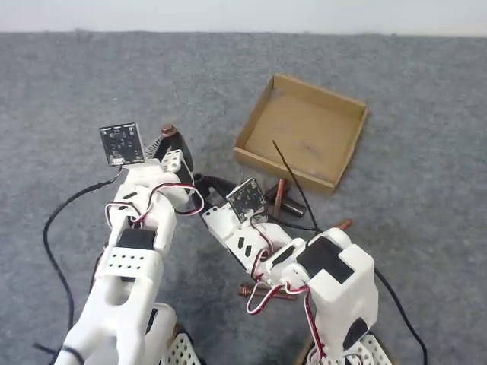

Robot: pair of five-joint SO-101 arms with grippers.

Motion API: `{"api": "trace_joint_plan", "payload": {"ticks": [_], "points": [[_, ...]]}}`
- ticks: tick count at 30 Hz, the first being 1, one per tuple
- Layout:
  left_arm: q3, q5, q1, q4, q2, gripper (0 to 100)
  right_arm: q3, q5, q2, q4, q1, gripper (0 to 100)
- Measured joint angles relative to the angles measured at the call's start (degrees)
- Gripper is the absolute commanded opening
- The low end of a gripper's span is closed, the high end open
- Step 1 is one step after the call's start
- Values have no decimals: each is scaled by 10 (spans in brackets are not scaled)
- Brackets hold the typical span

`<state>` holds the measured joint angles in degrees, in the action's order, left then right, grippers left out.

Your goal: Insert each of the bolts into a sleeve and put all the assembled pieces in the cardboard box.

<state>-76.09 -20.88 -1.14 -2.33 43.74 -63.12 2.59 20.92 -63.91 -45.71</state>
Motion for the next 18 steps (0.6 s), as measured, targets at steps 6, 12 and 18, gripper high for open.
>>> {"api": "trace_joint_plan", "payload": {"ticks": [6,12,18], "points": [[0,0,1,0,0,12,0,0,0,0,1,6],[0,0,15,0,0,12,-11,0,-11,4,4,6],[0,0,54,0,0,12,-40,0,-45,5,27,6]]}}
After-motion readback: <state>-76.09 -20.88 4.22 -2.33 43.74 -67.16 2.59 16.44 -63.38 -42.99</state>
